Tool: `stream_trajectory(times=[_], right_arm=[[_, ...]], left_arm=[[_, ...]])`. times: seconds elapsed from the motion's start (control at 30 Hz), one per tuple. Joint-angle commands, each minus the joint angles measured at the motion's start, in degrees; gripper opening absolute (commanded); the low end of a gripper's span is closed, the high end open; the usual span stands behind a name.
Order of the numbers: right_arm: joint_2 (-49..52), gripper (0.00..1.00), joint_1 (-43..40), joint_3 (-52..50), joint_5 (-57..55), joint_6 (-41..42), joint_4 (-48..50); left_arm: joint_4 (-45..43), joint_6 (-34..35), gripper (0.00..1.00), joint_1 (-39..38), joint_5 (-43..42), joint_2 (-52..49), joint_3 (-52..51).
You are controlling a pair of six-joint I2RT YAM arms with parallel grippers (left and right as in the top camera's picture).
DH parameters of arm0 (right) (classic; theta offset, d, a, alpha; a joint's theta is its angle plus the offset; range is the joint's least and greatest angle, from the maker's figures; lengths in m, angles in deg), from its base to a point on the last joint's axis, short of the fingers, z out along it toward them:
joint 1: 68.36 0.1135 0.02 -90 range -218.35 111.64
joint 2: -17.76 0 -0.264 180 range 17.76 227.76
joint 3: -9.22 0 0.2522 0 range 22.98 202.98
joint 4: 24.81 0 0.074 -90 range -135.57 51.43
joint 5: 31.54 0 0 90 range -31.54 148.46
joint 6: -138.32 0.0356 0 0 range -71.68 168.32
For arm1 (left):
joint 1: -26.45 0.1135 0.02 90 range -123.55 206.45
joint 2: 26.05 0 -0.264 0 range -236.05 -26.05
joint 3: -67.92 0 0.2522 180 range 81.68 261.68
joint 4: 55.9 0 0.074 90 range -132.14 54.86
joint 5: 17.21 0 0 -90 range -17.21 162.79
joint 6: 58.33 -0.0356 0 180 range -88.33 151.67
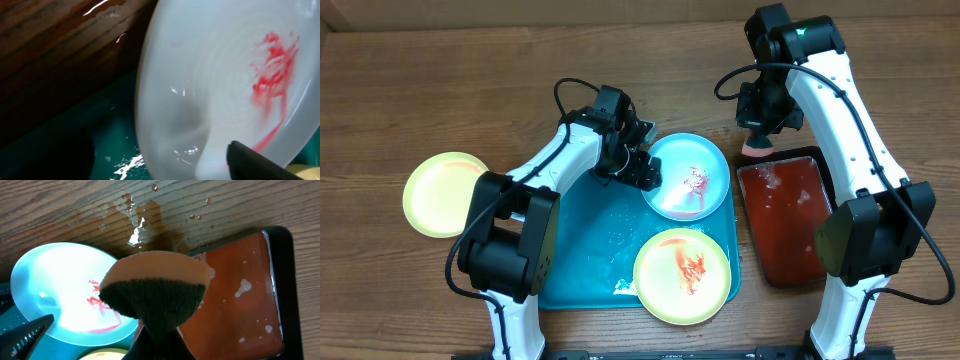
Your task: Clean dirty plates on tray and stack at the side
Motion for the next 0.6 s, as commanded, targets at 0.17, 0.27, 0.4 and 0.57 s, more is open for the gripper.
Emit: stream_trajectory(times=[0.17, 0.27, 0.4, 0.57], right_arm=[[-1.7, 0.04, 0.0, 1.0, -0.1, -0.2, -0.3], [-1.7, 0.04, 0.0, 1.0, -0.1, -0.2, -0.3], [-1.7, 0.04, 0.0, 1.0, -0.1, -0.2, -0.3], [-1.7, 0.04, 0.0, 1.0, 0.0, -0.2, -0.3]], left_arm=[[0.2, -0.3, 1.00, -0.3, 0.9, -1.8, -1.0], [0.0, -1.7, 1.00, -0.4, -0.5, -1.8, -1.0], [-0.6, -0.9, 0.52, -0.4, -0.5, -2.4, -1.0], [-0.5, 1.8, 0.14, -0.4, -0.4, -3.5, -1.0]])
